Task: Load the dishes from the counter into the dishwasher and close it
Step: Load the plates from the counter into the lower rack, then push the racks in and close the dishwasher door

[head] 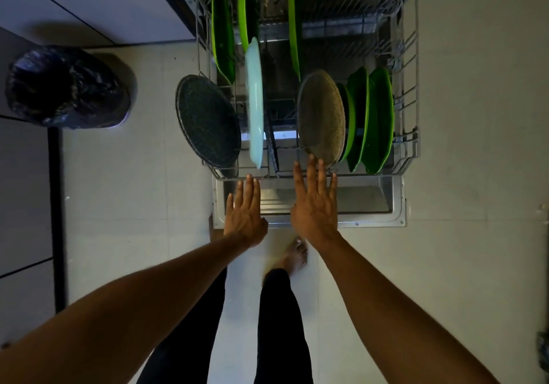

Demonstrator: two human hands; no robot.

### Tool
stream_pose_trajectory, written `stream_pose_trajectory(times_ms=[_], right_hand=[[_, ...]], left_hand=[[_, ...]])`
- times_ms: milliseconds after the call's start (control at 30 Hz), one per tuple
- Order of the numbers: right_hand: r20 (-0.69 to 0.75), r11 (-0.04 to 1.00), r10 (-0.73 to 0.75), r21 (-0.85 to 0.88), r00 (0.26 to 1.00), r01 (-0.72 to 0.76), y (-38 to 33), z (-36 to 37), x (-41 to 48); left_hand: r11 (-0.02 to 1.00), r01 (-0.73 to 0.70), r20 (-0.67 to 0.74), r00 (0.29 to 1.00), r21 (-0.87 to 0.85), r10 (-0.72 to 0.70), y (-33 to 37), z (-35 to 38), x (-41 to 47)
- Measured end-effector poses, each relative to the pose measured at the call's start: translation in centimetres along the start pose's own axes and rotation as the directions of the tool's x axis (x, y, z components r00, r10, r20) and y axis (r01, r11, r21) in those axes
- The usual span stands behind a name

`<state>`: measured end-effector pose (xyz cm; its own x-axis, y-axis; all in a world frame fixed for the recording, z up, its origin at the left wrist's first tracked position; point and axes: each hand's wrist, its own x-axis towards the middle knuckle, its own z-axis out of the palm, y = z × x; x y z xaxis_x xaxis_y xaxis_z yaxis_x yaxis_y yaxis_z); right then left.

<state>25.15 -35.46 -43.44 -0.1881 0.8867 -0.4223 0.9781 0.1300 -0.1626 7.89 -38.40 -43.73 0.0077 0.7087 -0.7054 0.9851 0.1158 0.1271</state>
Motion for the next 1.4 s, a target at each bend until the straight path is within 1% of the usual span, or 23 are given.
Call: stream_pose_trajectory(times_ms=[100,167,233,433,500,633,800,833,933,1000,1100,1200,1400], right_hand=[[0.048,1.000,-0.011,0.007,0.999,0.011,-0.2,-1.5,1.6],[0.101,1.000,0.008,0.017,0.995,-0.009,-0.1,-2.3,2.5],[0.111,1.000,0.014,0.003,0.994,-0.015,-0.3,-3.6,4.0],[0.157,1.000,0.027,0.003,0.987,-0.028,-0.6,-6.5,7.7],[0.168,0.999,0.038,-0.021,0.985,-0.035,-0.7,-7.0,8.8],[0.195,0.996,0.087,-0.034,0.977,-0.082,-0.8,-8.0,11.9],[0.196,0.996,0.093,-0.026,0.976,-0.090,-0.6,-9.8,16.0],[0.182,0.996,0.090,-0.009,0.979,-0.090,-0.6,-10.1,16.7],[0.073,0.995,0.093,0.035,0.993,-0.096,-0.7,-10.6,19.0],[0.045,0.993,0.103,0.052,0.994,-0.105,-0.9,-11.1,20.5],[0.027,0.990,0.137,0.019,0.990,-0.137,-1.2,-12.2,23.1],[0.019,0.987,0.161,0.028,0.987,-0.161,-1.4,-13.2,25.9],[0.047,0.981,0.195,0.007,0.980,-0.196,-1.3,-14.9,30.0]], left_hand=[[1.000,0.003,-0.008,1.000,-0.015,-0.003,-0.2,-1.4,1.3],[1.000,-0.006,0.027,1.000,-0.016,0.007,0.0,-2.4,2.1],[1.000,-0.005,0.037,0.999,-0.010,0.006,-0.1,-4.1,3.2],[1.000,0.003,0.138,0.990,-0.028,0.001,0.0,-8.9,6.5],[1.000,-0.007,0.140,0.990,-0.010,0.008,0.0,-9.7,7.3],[1.000,-0.025,0.104,0.994,0.001,0.025,0.2,-11.5,9.5],[0.997,-0.071,0.049,0.996,-0.034,0.072,-0.4,-14.4,12.5],[0.996,-0.079,0.037,0.996,-0.042,0.080,-0.5,-14.9,13.0],[0.993,-0.116,-0.012,0.993,-0.032,0.116,-1.0,-16.7,15.0],[0.990,-0.143,-0.021,0.990,-0.019,0.142,-1.4,-17.8,16.4],[0.986,-0.163,-0.038,0.986,-0.017,0.162,-1.4,-19.4,18.5],[0.985,-0.170,-0.072,0.983,-0.025,0.167,-1.4,-21.1,20.6],[0.983,-0.176,-0.104,0.980,-0.048,0.171,-1.3,-23.9,23.9]])
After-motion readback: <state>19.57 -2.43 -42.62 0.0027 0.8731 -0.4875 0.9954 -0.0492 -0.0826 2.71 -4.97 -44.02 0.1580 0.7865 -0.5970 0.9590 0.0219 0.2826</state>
